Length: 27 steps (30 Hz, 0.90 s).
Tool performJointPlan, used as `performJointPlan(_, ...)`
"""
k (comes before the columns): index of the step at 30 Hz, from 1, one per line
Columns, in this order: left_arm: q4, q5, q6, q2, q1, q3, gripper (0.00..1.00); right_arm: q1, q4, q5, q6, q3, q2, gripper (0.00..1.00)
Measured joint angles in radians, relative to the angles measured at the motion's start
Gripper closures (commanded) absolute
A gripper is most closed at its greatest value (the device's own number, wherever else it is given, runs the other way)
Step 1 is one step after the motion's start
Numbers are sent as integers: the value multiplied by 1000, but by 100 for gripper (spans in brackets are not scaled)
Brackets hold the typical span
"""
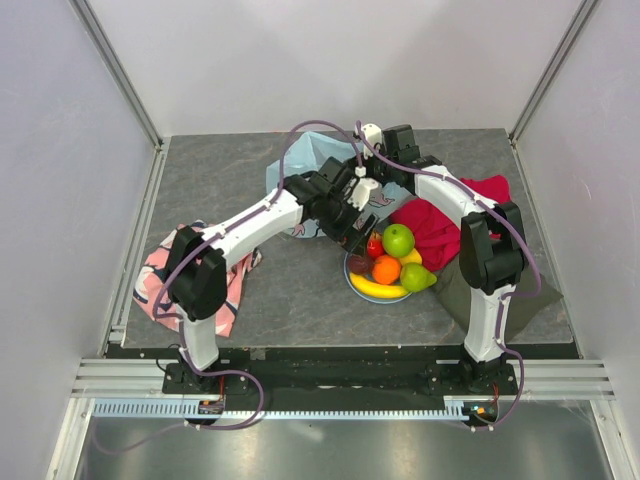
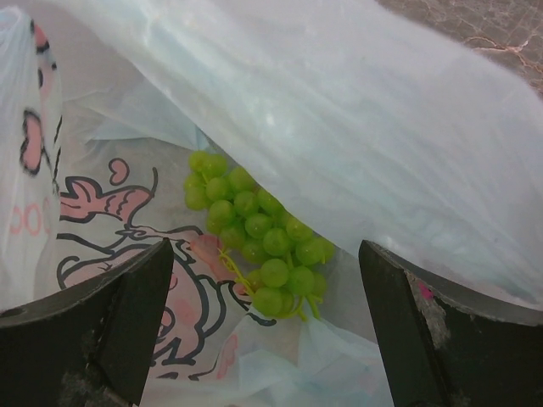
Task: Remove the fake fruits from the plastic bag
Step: Place the fake fruit on the plate, then adjust the plastic bag at the center of the board.
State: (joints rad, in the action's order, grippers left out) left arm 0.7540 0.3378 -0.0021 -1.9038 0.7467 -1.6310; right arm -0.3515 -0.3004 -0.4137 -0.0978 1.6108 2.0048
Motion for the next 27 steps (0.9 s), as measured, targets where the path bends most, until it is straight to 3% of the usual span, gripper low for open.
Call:
performJointPlan(5, -21, -31, 31, 96, -62, -23, 1, 0, -14, 1, -14, -4, -4, 2)
performJointPlan(9, -45, -116, 50, 166, -153, -166, 1, -7, -29, 1, -30, -58, -51, 2)
performJointPlan(18, -26, -314, 55, 120, -293, -372, 1, -76, -40, 0, -56, -83, -114, 2)
performJointPlan(24, 57, -333, 56, 16, -333, -351, 21, -132, -62, 2, -65, -108, -136, 2)
performJointPlan(27, 72, -309, 60, 58, -348, -212, 73, -137, -73, 25, -66, -114, -140, 2)
